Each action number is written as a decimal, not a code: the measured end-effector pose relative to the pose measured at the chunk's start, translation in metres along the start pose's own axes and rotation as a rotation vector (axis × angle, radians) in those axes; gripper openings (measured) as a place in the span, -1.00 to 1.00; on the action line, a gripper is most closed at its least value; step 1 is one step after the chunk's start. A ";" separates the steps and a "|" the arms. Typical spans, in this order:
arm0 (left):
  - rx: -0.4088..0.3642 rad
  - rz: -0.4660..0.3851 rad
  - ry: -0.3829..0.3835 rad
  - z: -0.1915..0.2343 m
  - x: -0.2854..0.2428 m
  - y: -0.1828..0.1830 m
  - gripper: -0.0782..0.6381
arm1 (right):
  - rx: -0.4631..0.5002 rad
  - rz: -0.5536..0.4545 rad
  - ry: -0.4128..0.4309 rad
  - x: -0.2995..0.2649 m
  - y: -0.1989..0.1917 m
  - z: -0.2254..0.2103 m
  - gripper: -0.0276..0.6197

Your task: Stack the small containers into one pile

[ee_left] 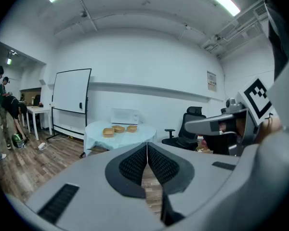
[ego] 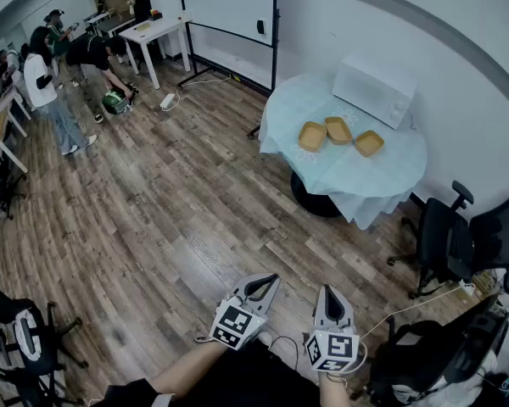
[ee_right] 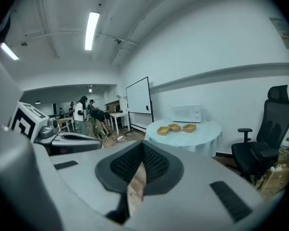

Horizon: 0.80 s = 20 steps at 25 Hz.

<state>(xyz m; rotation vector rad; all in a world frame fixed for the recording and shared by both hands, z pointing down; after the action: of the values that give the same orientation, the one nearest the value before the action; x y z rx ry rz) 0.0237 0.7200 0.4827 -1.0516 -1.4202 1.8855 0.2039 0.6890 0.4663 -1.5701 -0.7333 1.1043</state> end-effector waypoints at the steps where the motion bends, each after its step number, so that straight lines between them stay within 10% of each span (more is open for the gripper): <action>1: 0.001 -0.002 -0.001 -0.002 0.001 0.001 -0.74 | 0.001 -0.001 0.001 0.002 0.000 0.000 -0.84; 20: 0.003 -0.040 -0.048 0.119 -0.075 0.040 -0.74 | -0.016 -0.009 0.001 -0.127 0.038 0.012 -0.84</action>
<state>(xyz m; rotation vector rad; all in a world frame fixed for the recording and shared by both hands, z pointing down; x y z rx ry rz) -0.0342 0.5864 0.4801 -0.9750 -1.4542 1.8953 0.1405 0.5716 0.4659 -1.5791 -0.7494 1.0930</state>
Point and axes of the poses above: the fingertips, and each gripper's own axes: x backward along the fingers, z to its left, y out of its top, the point moved 7 cm from there along x, backward along the fingers, and after that the axes turned 11 degrees about -y, right-handed, at the moved point
